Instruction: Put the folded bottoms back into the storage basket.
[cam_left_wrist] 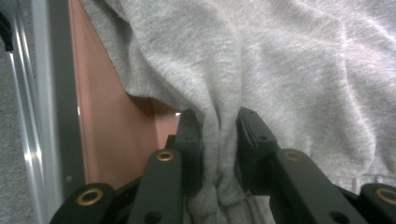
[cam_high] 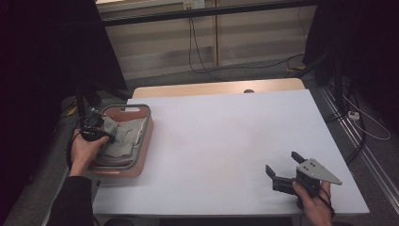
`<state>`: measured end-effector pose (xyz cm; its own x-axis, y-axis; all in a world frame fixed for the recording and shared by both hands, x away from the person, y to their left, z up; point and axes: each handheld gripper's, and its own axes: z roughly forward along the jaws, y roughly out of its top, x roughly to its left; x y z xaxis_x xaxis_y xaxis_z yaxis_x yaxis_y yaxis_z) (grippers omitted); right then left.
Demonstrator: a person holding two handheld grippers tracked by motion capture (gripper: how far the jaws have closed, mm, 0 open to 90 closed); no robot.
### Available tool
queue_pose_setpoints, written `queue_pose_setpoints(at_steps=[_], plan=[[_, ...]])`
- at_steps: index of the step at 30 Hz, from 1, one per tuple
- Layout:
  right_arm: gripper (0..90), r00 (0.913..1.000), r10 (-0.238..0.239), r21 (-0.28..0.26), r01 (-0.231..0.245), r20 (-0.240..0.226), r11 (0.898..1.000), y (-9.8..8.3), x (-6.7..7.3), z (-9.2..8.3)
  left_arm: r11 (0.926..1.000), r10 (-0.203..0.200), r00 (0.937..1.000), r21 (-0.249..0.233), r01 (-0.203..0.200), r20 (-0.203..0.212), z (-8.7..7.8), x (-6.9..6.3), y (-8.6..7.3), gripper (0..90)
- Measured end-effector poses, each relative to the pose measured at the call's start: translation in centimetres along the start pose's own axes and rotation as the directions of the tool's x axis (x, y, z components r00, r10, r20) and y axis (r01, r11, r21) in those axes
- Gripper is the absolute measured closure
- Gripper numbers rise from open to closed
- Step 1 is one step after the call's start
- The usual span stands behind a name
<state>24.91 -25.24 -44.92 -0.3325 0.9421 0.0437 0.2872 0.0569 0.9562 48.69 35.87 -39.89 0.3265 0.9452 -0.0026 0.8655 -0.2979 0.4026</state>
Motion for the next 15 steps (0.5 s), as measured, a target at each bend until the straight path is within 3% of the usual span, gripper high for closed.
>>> queue_pose_setpoints(at_steps=[3, 8, 11, 15], plan=[[0.4, 1.0, -0.002, -0.001, 0.002, 0.002, 1.0, 0.0, -0.01, -0.01, 0.999, -0.045, 0.9986, -0.002, 0.045, 0.029, -0.18, 0.17, -0.15, 71.5], [0.4, 1.0, -0.002, -0.002, 0.002, 0.002, 1.0, 0.0, -0.01, -0.02, 0.9992, -0.036, 0.9984, -0.017, 0.036, 0.044, -0.25, 0.1, -0.28, 63.1], [0.4, 1.0, -0.001, -0.001, 0.001, 0.001, 1.0, 0.0, -0.01, -0.02, 0.9997, -0.008, 0.999, -0.024, 0.009, 0.045, -0.26, -0.21, -0.32, 57.2], [0.4, 1.0, -0.004, 0.002, 0.004, -0.003, 1.0, -0.01, 0.05, 0.0, 0.9988, -0.017, 0.9992, -0.045, 0.019, 0.035, -0.44, -0.36, -0.33, 52.0]])
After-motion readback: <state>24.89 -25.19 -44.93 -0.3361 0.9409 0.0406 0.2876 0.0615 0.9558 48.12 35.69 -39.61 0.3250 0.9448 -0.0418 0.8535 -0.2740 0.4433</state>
